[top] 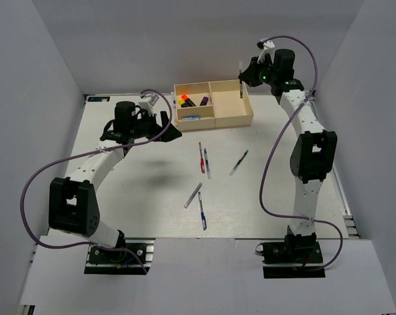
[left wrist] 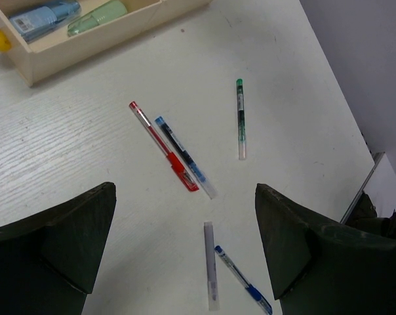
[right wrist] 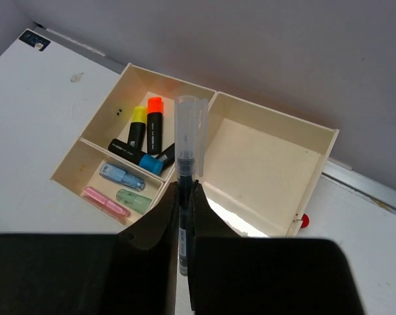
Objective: Sort the stationery into containers
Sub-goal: Place the pen in the storage box.
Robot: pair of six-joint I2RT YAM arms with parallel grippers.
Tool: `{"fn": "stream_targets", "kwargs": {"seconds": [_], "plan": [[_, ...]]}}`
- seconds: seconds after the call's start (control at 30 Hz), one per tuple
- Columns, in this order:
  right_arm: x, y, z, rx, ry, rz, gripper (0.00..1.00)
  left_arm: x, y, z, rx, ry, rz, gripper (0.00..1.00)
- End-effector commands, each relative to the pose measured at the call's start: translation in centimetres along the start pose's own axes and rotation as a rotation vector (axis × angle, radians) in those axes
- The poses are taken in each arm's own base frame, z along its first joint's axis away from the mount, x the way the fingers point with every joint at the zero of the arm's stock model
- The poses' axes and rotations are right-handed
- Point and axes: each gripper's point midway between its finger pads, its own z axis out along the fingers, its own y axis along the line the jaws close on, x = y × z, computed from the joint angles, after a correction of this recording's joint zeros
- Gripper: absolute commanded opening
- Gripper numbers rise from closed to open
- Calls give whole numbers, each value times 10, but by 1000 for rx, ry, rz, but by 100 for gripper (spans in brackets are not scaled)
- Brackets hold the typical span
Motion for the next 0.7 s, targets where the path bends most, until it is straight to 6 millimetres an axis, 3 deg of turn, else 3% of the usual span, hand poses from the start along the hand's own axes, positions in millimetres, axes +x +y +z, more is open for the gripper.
{"fn": "stream_targets", "kwargs": {"seconds": [0.0,0.23,0.67], "plan": [[-18,4,14,-39,-92,-4,0,-4,-2,-4,4,-26,4,96],[33,-2,53,-59,-57,40,0,0,0,-3,-1,-15,-4,96],[105,-5,91,-41,43,137,0,20,3,-1,6,20,-63,96]]}}
